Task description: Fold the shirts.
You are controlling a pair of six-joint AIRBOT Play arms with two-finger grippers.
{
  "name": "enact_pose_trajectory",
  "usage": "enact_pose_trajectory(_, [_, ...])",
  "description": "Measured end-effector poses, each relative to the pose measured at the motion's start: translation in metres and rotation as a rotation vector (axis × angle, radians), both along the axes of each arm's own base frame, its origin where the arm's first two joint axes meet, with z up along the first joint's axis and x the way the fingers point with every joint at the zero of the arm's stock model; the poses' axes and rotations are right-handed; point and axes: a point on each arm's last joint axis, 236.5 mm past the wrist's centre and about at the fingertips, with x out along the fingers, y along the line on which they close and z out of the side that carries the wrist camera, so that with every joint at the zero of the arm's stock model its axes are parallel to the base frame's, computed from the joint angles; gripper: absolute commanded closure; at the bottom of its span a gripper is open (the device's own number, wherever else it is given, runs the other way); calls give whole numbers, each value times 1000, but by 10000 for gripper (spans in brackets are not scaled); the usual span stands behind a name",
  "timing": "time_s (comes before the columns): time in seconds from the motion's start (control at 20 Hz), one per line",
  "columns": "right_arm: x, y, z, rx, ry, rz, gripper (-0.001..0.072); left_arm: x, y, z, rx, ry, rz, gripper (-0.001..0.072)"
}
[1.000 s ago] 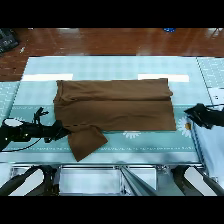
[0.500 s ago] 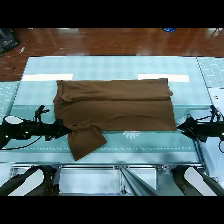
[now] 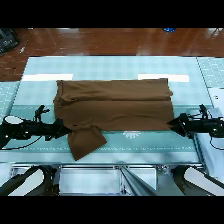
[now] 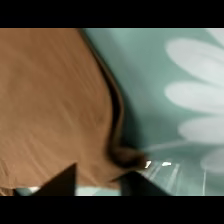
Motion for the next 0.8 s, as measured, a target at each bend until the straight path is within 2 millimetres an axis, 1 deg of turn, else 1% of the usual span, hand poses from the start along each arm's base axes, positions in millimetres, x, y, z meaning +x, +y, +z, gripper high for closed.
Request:
enact_pose_trajectory(0.05, [7,2,-2,2,-22,4,683,1,0,1,1,-3,1,690])
enact_pose_trajectory(0.15, [20,5,2,-6,-78,55,686,6,1,5,2,-23,-12,690])
enact_pose_trajectory(0.25, [34,7,15,-1,-134,108,686,16,4,16,0,-57,-32,690])
enact_pose_trajectory(0.3, [40,9,24,7,-156,134,686,24,6,24,0,-82,-38,690])
enact_pose_trajectory(0.5, [68,1,55,-15,-249,188,687,67,23,68,23,-215,-41,691])
enact_pose_trajectory(0.6, [86,-5,71,-36,-294,196,687,89,28,91,34,-269,-42,691])
enact_pose_trajectory(0.7, [106,-8,87,-59,-339,213,687,112,31,106,48,-307,-52,691])
enact_pose_trajectory(0.8, [128,-9,96,-77,-365,239,687,140,35,112,57,-323,-40,691])
